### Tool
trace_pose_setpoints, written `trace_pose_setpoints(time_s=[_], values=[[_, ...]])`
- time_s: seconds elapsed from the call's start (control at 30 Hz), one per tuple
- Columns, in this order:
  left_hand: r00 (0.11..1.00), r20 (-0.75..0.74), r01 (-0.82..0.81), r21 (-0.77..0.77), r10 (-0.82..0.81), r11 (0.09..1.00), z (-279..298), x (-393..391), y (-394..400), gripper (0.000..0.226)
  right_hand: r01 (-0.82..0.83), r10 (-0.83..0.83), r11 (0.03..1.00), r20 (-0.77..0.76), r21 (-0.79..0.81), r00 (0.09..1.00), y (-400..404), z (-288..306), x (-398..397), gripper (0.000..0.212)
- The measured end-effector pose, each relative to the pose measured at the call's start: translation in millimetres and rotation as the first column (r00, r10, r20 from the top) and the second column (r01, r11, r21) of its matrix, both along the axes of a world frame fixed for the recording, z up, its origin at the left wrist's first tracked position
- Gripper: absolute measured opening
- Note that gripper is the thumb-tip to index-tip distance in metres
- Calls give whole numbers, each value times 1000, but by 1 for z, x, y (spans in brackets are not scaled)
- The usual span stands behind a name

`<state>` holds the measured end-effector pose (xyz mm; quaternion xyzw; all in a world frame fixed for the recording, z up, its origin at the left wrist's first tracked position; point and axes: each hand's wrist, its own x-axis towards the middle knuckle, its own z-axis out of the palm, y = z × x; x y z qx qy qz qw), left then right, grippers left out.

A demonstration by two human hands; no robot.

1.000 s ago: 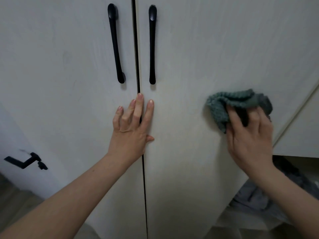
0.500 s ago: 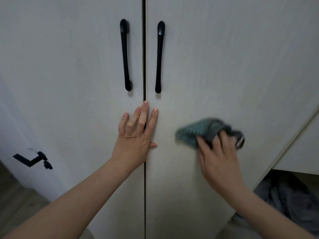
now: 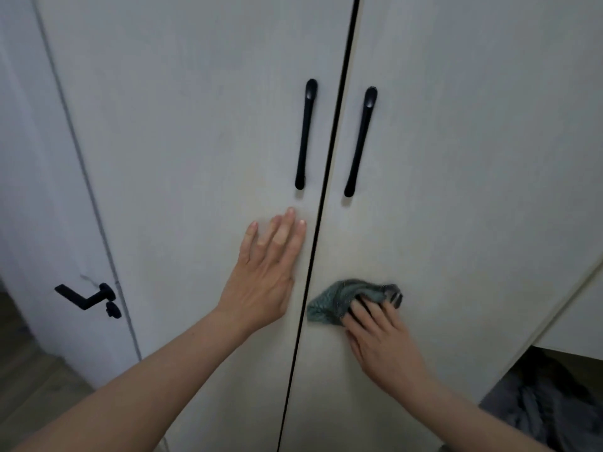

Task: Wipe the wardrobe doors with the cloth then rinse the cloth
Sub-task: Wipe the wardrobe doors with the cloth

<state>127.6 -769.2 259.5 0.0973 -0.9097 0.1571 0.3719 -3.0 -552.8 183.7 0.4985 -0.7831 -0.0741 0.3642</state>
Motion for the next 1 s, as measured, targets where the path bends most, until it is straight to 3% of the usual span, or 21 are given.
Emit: trace_pose_setpoints(time_s=[0.1, 0.2, 0.4, 0.47, 0.57, 0.7, 0.77, 0.9, 1.0], values=[[994, -23, -100, 146, 104, 984, 5, 17, -30, 103, -70, 59, 981, -66, -179, 996, -36, 57, 8, 39], [984, -12, -166, 274, 176, 947, 2, 38, -59, 110, -102, 93, 970, -52, -219, 994, -71, 83, 22, 46], [964, 62, -255, 494, 259, 831, -19, 76, -114, 115, -134, 132, 979, 26, 155, 991, -106, 24, 49, 44], [964, 39, -235, 591, 263, 772, -18, 87, -131, 115, -149, 154, 972, -14, 182, 988, -123, 33, 53, 43], [962, -46, -140, 765, 270, 628, -11, 101, -158, 112, -159, 158, 987, -120, 0, 980, -161, 85, 60, 44], [949, -120, -27, 890, 291, 455, -2, 112, -195, 107, -96, 77, 978, -105, -186, 991, -188, 127, 77, 51], [956, -130, 26, 931, 263, 365, -1, 115, -206, 100, -72, 64, 990, -67, -120, 996, -183, 96, 81, 55], [974, -179, 134, 948, 137, 288, 1, 120, -216, 76, -7, 10, 971, -11, 239, 1000, -157, 15, 84, 47], [969, -201, 164, 957, 141, 240, 5, 124, -220, 60, -18, 36, 968, -69, 249, 997, -165, 30, 86, 46]])
